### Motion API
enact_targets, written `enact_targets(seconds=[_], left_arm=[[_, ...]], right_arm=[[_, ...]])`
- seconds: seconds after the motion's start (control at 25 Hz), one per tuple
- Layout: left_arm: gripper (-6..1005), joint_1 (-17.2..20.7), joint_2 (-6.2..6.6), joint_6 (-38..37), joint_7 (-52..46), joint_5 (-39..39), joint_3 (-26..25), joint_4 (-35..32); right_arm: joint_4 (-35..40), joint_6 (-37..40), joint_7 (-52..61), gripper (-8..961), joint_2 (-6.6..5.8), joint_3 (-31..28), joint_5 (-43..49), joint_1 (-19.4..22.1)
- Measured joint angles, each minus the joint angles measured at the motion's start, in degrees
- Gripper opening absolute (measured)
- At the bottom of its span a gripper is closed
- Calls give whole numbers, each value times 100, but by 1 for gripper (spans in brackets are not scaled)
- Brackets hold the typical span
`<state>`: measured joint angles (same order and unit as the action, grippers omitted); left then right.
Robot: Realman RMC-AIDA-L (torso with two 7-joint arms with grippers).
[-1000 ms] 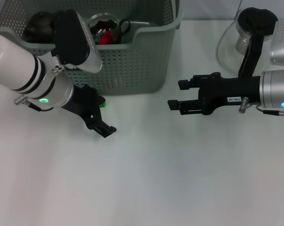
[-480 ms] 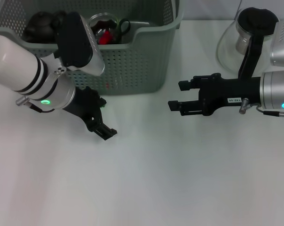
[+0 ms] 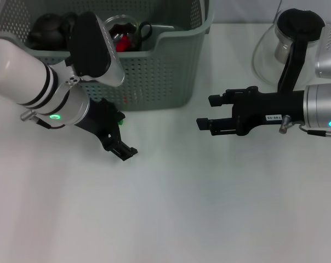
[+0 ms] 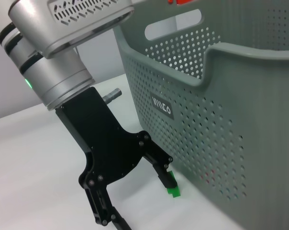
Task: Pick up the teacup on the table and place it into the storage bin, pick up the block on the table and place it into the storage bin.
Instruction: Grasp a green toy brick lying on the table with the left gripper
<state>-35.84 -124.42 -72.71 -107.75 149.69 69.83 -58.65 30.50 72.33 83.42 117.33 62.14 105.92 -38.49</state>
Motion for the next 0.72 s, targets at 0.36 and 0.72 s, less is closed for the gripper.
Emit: enact_targets(seconds=[0.36, 0.72], left_arm=[[961, -22, 6, 56, 24, 7, 8, 3], [961, -20, 11, 128, 44, 16, 4, 29]], right_arm=[[0, 0, 2, 766, -11, 0, -10, 0], [0, 0, 4, 766, -17, 0, -11, -7]])
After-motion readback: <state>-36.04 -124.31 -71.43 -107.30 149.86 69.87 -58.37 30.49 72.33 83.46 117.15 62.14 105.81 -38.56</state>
